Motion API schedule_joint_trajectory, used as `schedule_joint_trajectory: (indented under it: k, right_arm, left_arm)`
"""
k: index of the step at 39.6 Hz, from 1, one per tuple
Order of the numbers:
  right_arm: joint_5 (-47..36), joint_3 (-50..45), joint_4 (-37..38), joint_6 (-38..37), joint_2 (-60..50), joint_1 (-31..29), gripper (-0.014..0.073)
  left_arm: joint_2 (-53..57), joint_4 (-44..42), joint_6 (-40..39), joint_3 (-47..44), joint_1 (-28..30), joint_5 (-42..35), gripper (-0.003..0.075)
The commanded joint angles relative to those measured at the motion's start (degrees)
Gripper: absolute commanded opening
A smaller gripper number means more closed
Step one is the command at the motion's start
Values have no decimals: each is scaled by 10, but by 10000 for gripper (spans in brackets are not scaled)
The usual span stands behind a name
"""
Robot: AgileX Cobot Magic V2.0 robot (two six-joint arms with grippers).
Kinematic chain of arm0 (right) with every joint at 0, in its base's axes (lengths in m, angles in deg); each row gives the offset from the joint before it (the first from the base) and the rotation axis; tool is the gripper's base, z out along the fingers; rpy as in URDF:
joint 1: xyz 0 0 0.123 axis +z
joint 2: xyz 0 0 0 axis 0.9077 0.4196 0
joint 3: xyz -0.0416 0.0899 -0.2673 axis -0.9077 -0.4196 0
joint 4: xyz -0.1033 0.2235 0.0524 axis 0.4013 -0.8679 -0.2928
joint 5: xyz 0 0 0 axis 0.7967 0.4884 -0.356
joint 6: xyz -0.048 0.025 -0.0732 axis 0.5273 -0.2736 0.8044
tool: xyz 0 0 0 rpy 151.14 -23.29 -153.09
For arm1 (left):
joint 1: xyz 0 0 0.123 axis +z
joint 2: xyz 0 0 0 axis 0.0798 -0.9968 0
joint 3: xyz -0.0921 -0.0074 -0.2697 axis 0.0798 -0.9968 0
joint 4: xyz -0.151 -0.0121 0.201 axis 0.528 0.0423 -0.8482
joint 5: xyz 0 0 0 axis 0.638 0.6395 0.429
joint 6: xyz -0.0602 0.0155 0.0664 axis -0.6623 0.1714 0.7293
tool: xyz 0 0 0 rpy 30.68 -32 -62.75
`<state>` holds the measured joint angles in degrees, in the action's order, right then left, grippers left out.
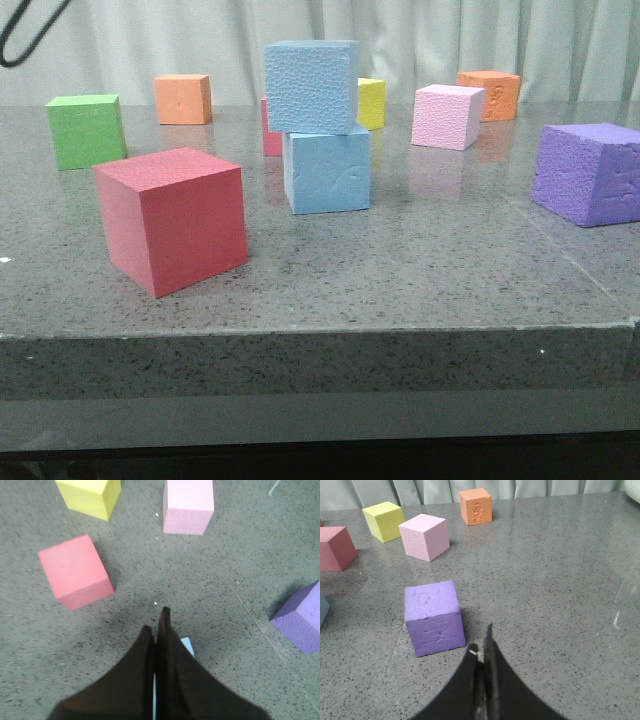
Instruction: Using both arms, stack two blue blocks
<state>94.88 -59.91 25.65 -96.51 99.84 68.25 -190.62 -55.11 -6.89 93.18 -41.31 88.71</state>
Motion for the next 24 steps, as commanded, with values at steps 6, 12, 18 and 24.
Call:
schedule_joint_trajectory:
  k: [6,12,18,24]
  right_arm:
    - [-57,15,0,4,3,-1,-66]
    - [-57,15,0,4,3,-1,-66]
    - [-57,15,0,4,3,-1,-66]
    - [-57,15,0,4,3,-1,-66]
  left_arm:
    - [82,-62,3,-36,-2,3,-20]
    - [135,-97,3,-124,-2,3,-20]
    - [200,-112,-8,-226,-2,-45,-20]
    - [291,-112,-28,-375,-2,-172,-20]
